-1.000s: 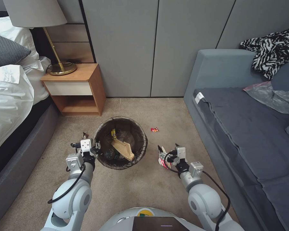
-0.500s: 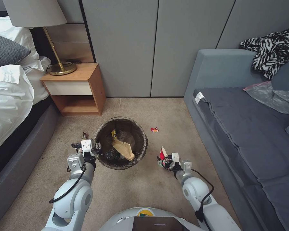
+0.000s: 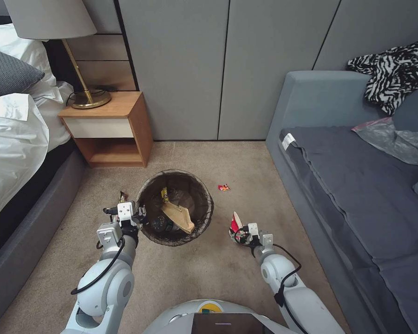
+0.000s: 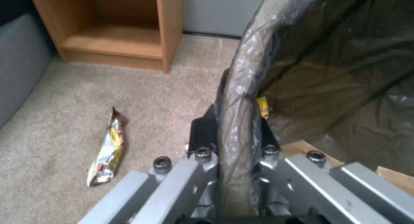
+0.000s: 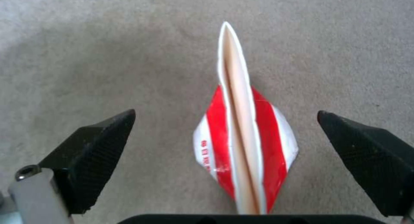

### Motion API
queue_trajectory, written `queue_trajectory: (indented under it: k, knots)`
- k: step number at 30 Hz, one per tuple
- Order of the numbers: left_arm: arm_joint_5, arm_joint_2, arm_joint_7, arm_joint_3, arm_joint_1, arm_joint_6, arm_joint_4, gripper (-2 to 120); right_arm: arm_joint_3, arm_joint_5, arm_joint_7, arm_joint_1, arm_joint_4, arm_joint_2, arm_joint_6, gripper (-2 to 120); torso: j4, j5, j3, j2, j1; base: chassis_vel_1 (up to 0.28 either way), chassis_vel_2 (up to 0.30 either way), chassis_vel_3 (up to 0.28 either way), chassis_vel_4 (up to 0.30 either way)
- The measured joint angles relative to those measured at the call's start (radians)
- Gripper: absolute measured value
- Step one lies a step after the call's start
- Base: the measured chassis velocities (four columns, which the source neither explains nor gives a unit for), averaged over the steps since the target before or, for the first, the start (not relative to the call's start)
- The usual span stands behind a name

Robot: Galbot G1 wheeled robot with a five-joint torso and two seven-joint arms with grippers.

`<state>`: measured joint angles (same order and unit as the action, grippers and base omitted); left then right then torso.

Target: Pick up the trash bin, then pick up the garbage from the floor and place it into the trash bin.

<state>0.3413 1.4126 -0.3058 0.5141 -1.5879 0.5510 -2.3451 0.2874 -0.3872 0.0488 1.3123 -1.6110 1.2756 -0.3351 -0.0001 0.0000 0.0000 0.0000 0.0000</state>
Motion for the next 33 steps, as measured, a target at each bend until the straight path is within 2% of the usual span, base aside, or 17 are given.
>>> queue_trajectory:
  k: [17, 20, 21, 22, 25, 27, 29, 31, 32, 33]
  knots:
    - [-0.002, 0.002, 0.001, -0.002, -0.002, -0.001, 0.003, 4, -0.001, 0.039, -0.024, -0.091, 0.163, 0.031, 0.055, 99, 0.0002, -0.0001, 0.0, 0.0, 0.0, 0.0, 0.0, 0.0, 0.0]
    - [-0.003, 0.003, 0.001, -0.002, -0.003, -0.002, 0.003, 4, -0.007, 0.056, -0.027, -0.127, 0.212, 0.037, 0.073, 89, 0.0001, -0.0001, 0.0, 0.0, 0.0, 0.0, 0.0, 0.0, 0.0]
    - [-0.003, 0.003, 0.001, -0.002, -0.003, -0.002, 0.003, 4, -0.007, 0.056, -0.027, -0.127, 0.212, 0.037, 0.073, 89, 0.0001, -0.0001, 0.0, 0.0, 0.0, 0.0, 0.0, 0.0, 0.0]
    - [-0.004, 0.003, 0.0, -0.002, -0.004, -0.002, 0.003, 4, -0.008, 0.065, -0.03, -0.137, 0.232, 0.04, 0.082, 82, 0.0001, -0.0001, 0.0, 0.0, 0.0, 0.0, 0.0, 0.0, 0.0]
    - [-0.004, 0.003, 0.0, -0.002, -0.004, -0.002, 0.003, 4, -0.009, 0.068, -0.031, -0.14, 0.238, 0.04, 0.084, 81, 0.0001, -0.0001, 0.0, 0.0, 0.0, 0.0, 0.0, 0.0, 0.0]
    - [-0.005, 0.004, 0.0, -0.002, -0.006, -0.002, 0.002, 4, -0.011, 0.08, -0.035, -0.15, 0.261, 0.044, 0.095, 65, 0.0001, 0.0, 0.0, 0.0, 0.0, 0.0, 0.0, 0.0, 0.0]
    - [-0.005, 0.004, 0.0, -0.002, -0.006, -0.002, 0.002, 4, -0.011, 0.083, -0.036, -0.152, 0.268, 0.045, 0.098, 63, 0.0001, 0.0, 0.0, 0.0, 0.0, 0.0, 0.0, 0.0, 0.0]
    - [-0.006, 0.004, 0.0, -0.002, -0.006, -0.002, 0.001, 4, -0.011, 0.094, -0.036, -0.162, 0.294, 0.049, 0.107, 51, 0.0001, -0.0001, 0.0, 0.0, 0.0, 0.0, 0.0, 0.0, 0.0]
    - [-0.006, 0.004, 0.0, -0.002, -0.006, -0.002, 0.001, 4, -0.011, 0.094, -0.036, -0.162, 0.294, 0.049, 0.107, 51, 0.0001, -0.0001, 0.0, 0.0, 0.0, 0.0, 0.0, 0.0, 0.0]
    - [-0.006, 0.004, 0.0, -0.002, -0.007, -0.003, 0.001, 4, -0.011, 0.102, -0.036, -0.165, 0.313, 0.053, 0.113, 43, 0.0002, 0.0, 0.0, 0.0, 0.0, 0.0, 0.0, 0.0, 0.0]
